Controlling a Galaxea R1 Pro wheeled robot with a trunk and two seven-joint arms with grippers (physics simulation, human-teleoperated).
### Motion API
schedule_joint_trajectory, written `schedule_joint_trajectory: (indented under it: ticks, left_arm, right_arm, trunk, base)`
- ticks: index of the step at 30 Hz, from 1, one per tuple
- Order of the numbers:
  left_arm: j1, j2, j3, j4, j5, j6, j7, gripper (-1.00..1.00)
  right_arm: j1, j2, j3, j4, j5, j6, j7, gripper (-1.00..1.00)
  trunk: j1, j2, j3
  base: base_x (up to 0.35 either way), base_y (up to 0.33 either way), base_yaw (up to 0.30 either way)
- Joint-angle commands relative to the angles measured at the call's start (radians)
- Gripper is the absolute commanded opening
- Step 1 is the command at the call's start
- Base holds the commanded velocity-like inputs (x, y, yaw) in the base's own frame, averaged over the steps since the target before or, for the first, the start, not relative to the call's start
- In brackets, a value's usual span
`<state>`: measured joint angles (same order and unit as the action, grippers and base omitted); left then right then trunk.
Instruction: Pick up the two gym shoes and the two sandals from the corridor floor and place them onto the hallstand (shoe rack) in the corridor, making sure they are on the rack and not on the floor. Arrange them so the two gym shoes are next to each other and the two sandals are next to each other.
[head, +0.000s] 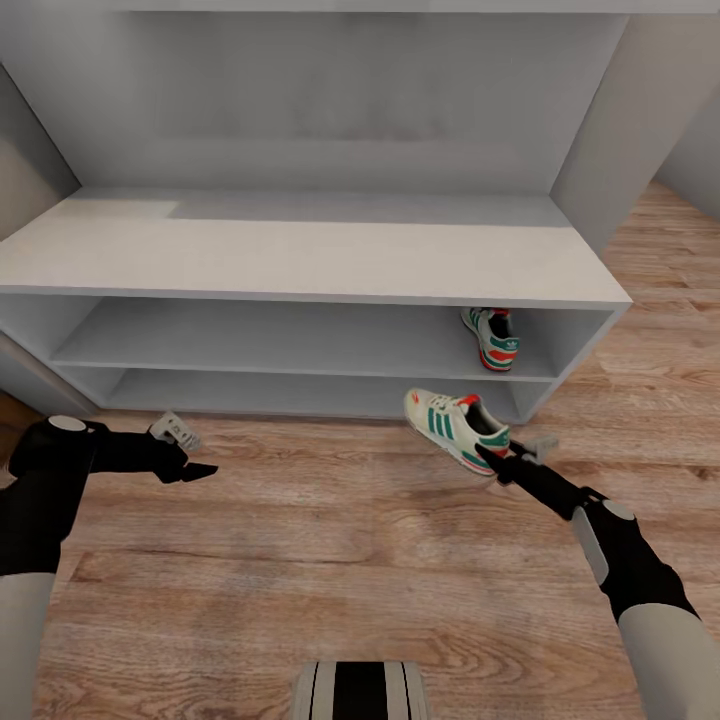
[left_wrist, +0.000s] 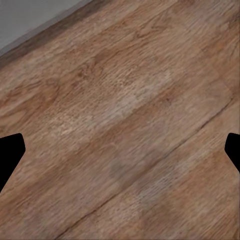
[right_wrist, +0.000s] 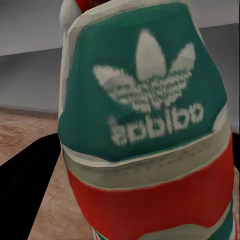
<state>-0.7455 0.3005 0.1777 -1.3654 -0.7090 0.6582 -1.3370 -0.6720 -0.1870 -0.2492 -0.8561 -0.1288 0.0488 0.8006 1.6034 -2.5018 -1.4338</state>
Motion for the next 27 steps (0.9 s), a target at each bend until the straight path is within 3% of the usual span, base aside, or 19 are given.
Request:
schedule_joint_trajectory:
  ticks: [1,10,27]
  left_arm:
    - [0.001,-0.004,0.0,0.006,0.0,0.0,0.004,1.0]
    - [0.004,-0.041,0.0,0.081,0.0,-0.008,0.067,1.0]
    - [0.009,-0.071,0.0,0.148,0.004,-0.011,0.138,1.0]
  right_arm:
    - [0.0,0.003,-0.007,-0.005,0.001,0.004,-0.005,-1.0]
    - [0.0,0.045,-0.029,-0.027,0.008,0.015,-0.02,-1.0]
    - [0.002,0.057,-0.041,-0.064,0.001,0.01,-0.016,-1.0]
  trunk:
    - [0.0,0.0,0.0]
    - [0.0,0.0,0.0]
    - [0.0,0.0,0.0]
  base:
    - [0.0,0.0,0.0]
    - [0.0,0.0,0.0]
    - [0.0,0.0,0.0]
